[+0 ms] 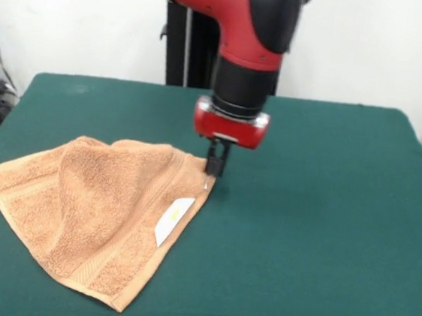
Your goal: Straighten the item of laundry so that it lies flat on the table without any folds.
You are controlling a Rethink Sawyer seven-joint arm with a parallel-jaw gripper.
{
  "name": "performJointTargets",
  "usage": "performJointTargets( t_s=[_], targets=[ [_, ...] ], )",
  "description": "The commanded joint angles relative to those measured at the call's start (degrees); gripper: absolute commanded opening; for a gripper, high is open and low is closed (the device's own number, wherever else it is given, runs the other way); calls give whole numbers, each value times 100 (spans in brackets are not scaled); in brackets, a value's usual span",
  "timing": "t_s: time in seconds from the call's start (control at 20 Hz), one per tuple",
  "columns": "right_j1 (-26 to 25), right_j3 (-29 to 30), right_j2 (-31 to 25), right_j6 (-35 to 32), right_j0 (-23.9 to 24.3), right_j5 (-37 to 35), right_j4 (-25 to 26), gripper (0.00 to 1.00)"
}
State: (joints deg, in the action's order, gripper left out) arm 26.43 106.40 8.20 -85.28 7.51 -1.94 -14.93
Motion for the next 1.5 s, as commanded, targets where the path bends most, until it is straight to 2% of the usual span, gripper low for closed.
performJointTargets(
  t_s=[0.05, 0.3, 0.5, 0.7, 1.15, 1.35, 1.5],
  targets=[
    [497, 354, -248, -533, 870, -593, 443, 0],
    [644, 384, -449, -340, 1376, -731, 839, 0],
    [427, 238, -632, -424, 1574, -629, 1040, 0],
    [119, 5, -600, -605, 1542, -350, 1086, 0],
    [32, 8, -710, -817, 1549, -276, 1096, 0],
    [-58, 74, -861, -1068, 1492, -165, 910, 0],
    [-101, 60, -804, -1325, 1269, -129, 677, 0]
  ],
)
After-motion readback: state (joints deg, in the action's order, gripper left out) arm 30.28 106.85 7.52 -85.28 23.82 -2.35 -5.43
